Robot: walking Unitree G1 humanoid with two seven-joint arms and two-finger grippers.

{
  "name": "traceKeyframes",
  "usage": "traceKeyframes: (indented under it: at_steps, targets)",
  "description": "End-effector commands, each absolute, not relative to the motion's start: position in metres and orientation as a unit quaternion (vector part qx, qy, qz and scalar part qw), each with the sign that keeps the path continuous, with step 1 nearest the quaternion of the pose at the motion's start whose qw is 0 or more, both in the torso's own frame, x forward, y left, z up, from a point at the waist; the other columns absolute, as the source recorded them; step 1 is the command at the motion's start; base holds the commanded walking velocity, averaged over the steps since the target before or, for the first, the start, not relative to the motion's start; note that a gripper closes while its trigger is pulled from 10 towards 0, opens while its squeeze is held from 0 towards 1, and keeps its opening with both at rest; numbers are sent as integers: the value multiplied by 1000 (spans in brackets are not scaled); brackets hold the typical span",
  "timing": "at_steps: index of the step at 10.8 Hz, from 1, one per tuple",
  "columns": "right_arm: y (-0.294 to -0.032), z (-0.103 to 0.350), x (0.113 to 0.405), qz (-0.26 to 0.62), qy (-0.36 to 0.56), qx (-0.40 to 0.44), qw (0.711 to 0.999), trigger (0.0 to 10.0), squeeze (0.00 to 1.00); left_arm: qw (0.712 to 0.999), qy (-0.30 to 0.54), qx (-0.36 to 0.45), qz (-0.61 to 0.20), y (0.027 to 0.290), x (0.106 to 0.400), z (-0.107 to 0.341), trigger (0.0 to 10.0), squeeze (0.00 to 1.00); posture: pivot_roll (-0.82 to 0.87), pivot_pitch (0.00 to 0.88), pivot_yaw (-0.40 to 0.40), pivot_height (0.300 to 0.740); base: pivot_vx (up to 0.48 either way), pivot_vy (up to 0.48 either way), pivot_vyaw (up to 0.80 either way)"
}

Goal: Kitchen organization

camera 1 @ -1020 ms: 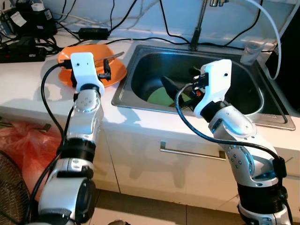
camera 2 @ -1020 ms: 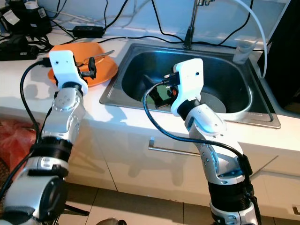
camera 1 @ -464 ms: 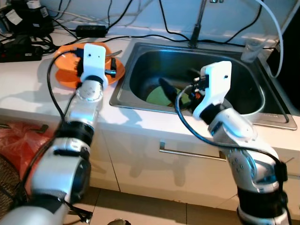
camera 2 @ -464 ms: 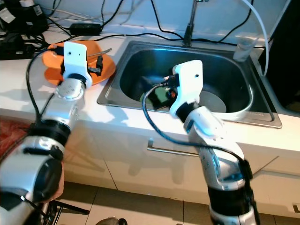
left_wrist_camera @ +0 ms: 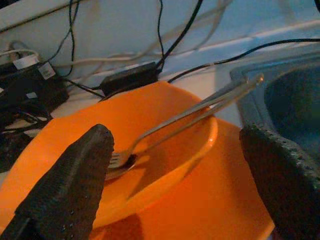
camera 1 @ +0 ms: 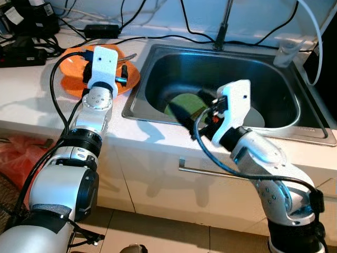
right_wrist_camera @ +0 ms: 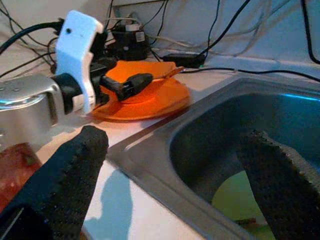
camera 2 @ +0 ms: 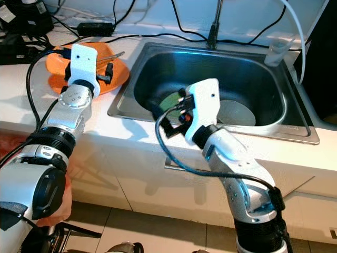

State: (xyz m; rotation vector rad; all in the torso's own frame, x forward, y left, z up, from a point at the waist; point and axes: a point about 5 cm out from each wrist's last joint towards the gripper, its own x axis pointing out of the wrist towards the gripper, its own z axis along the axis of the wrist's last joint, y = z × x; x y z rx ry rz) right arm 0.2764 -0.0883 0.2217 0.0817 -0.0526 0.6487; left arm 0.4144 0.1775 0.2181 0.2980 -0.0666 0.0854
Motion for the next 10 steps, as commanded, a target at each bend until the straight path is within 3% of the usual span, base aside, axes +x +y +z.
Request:
traceKeyframes:
  at_steps: [1, 5, 10]
  targets:
    - [-87, 226, 272, 327, -31, 40, 944, 10000, 0, 984, -43, 168, 30, 176, 417, 228, 10000, 0, -45, 87, 22, 740, 0, 0, 0]
    - [-78, 232, 253, 369, -41, 55, 927, 10000, 0, 972, -48, 228, 26, 180, 418, 231, 10000, 0, -54, 116, 39, 740, 0, 0, 0]
    - [-76, 236, 246, 367, -45, 62, 927, 10000, 0, 975, -81, 206, 22, 175, 420, 244, 10000, 0, -63, 137, 56, 740, 0, 0, 0]
